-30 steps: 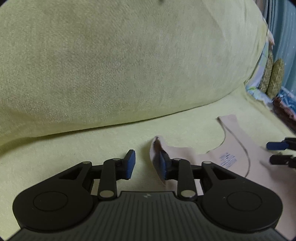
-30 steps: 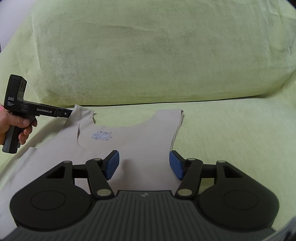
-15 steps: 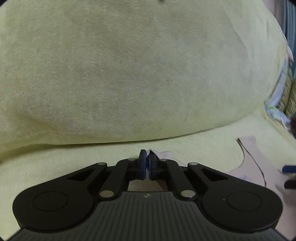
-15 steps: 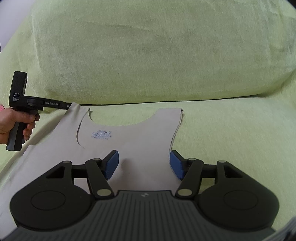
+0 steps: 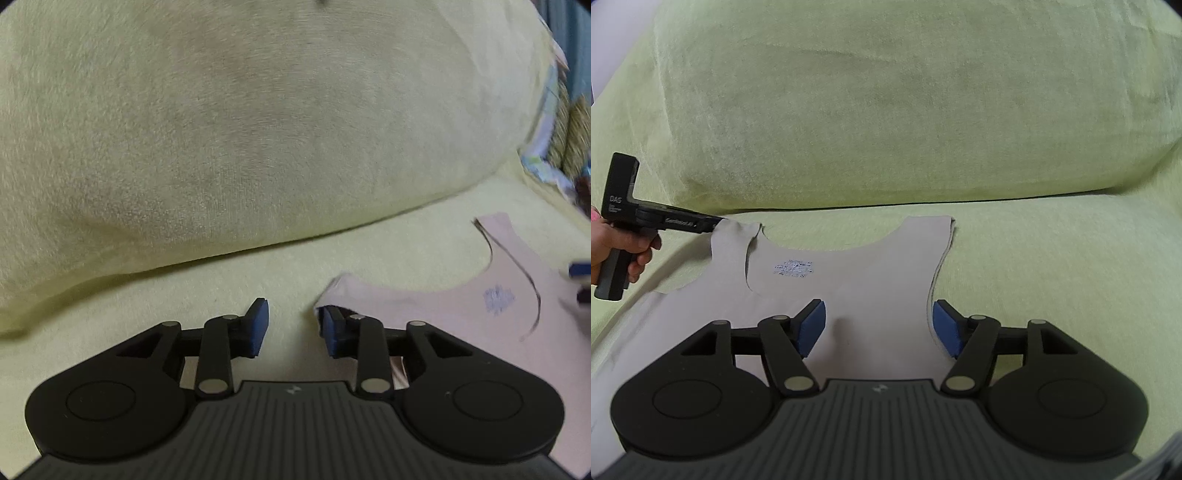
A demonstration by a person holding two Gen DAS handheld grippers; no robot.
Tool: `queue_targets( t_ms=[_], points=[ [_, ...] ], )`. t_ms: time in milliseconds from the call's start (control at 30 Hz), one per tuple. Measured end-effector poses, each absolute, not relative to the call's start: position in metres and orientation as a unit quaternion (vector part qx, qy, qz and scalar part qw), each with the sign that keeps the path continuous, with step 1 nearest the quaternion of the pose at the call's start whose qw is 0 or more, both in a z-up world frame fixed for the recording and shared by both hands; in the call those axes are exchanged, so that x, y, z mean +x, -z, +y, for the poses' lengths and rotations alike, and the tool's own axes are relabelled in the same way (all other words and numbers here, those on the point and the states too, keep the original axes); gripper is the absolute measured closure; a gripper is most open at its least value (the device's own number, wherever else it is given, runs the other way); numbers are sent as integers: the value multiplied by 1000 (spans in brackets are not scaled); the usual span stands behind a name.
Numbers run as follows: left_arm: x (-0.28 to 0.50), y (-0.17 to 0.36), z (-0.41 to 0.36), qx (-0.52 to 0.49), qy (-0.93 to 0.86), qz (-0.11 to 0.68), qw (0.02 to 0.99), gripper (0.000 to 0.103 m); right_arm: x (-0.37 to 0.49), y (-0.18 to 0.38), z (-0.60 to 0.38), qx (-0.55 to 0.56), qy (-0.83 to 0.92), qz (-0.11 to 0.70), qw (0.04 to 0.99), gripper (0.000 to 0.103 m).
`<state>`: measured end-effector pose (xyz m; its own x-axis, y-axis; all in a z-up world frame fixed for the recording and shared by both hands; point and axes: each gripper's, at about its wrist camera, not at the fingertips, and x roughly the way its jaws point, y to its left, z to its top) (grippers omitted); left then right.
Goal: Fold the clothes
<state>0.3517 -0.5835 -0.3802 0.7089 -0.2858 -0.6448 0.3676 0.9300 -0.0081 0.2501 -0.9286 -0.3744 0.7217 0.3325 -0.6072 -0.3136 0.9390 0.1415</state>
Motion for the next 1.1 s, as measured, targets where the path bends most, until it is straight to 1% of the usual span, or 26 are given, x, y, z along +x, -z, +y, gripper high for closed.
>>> queue_targets(
  t_ms=[33, 200, 333, 400, 533, 633, 700, 767, 800, 867, 933, 1100],
  points=[
    [349, 378, -584, 72, 174, 328, 926, 66, 250, 374, -929, 14, -174, 330, 928, 42],
    [348, 366, -577, 65, 144, 292, 943, 66, 251, 374, -928, 14, -172, 331, 928, 40],
    [351, 361, -570, 70, 132, 315, 937, 66, 251, 373, -929, 16, -173, 331, 928, 39],
    [346, 357, -562, 45, 140, 319, 936, 66, 251, 372, -930, 17, -173, 330, 928, 38],
    [340, 359, -576, 25, 200, 332, 921, 66, 250, 372, -931, 18, -173, 327, 929, 38],
    [345, 370, -593, 52, 211, 349, 912, 66, 250, 372, -932, 20, -173, 328, 929, 38],
    [351, 377, -601, 67, 199, 343, 916, 60, 252, 374, -932, 23, -175, 331, 927, 38],
    [356, 372, -603, 68, 175, 334, 924, 60, 253, 374, -933, 25, -174, 333, 926, 38],
    [356, 368, -602, 65, 162, 330, 928, 62, 253, 374, -933, 25, -174, 334, 926, 38],
    [345, 361, -605, 59, 155, 319, 933, 63, 253, 374, -934, 26, -173, 333, 926, 38],
    [341, 349, -612, 47, 176, 306, 934, 62, 253, 371, -936, 25, -173, 329, 928, 38],
    [337, 339, -666, 52, 267, 313, 910, 62, 253, 369, -937, 15, -172, 323, 930, 38]
  ],
)
